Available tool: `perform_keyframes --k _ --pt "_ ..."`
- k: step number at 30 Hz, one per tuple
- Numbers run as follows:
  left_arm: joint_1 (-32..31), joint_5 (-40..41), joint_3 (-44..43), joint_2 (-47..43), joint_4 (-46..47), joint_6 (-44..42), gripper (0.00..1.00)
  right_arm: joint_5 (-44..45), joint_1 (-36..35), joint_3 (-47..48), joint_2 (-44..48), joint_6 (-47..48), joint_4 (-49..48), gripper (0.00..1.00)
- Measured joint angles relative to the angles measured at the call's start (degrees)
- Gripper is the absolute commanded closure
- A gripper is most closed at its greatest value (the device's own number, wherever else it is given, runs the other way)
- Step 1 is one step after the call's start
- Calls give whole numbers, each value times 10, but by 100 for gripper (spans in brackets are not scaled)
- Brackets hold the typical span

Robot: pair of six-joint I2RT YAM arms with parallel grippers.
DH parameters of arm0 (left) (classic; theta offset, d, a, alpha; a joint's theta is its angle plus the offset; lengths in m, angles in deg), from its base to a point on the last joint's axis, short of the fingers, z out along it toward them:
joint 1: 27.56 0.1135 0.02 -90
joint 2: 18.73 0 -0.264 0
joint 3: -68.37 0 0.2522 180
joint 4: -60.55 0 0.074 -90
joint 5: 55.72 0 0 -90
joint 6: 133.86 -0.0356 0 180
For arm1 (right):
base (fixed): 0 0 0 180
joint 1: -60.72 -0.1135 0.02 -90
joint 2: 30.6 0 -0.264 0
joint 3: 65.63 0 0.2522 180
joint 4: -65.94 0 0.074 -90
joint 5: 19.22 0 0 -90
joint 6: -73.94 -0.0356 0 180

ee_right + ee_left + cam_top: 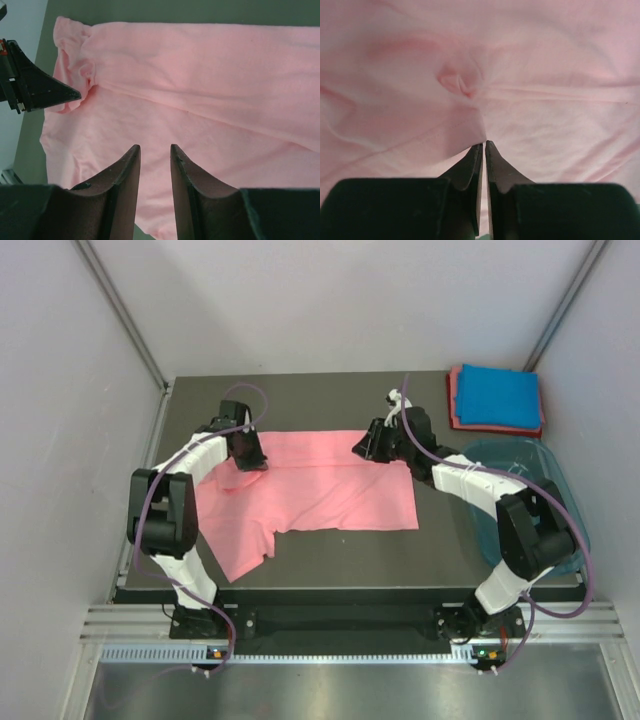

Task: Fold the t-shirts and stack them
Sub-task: Fold the tshirt

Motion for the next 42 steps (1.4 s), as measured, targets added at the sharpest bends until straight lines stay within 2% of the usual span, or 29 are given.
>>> perform_keyframes --k 3,7,10,13,16,19,23,26,30,36,42 --pt "-5 -1 21 -1 -13 11 85 0 0 -7 1 -2 0 68" --pt "-6 -10 43 -22 -51 15 65 0 0 -10 3 -2 3 69" --pt "-5 8 43 -59 -81 13 60 0 0 -10 3 -4 5 69" --pt "13 23 43 -104 -90 11 60 0 0 -10 3 -13 5 69" --pt "78 15 50 -132 -78 14 59 0 -2 -10 1 -24 5 69" --pt "153 13 70 -134 -63 20 58 4 -13 6 -17 -36 10 62" --pt "208 -26 98 -125 -49 29 57 11 -52 78 -83 -55 31 55" --pt "221 -66 110 -110 -30 32 52 17 -91 149 -142 -71 35 52" --pt "223 -96 110 -86 -12 33 52 19 -139 236 -223 -91 31 49" --pt "224 -96 107 -50 -11 33 51 28 -193 325 -318 -113 32 40" --pt "224 -99 107 -30 -7 33 53 43 -219 389 -388 -119 32 40"
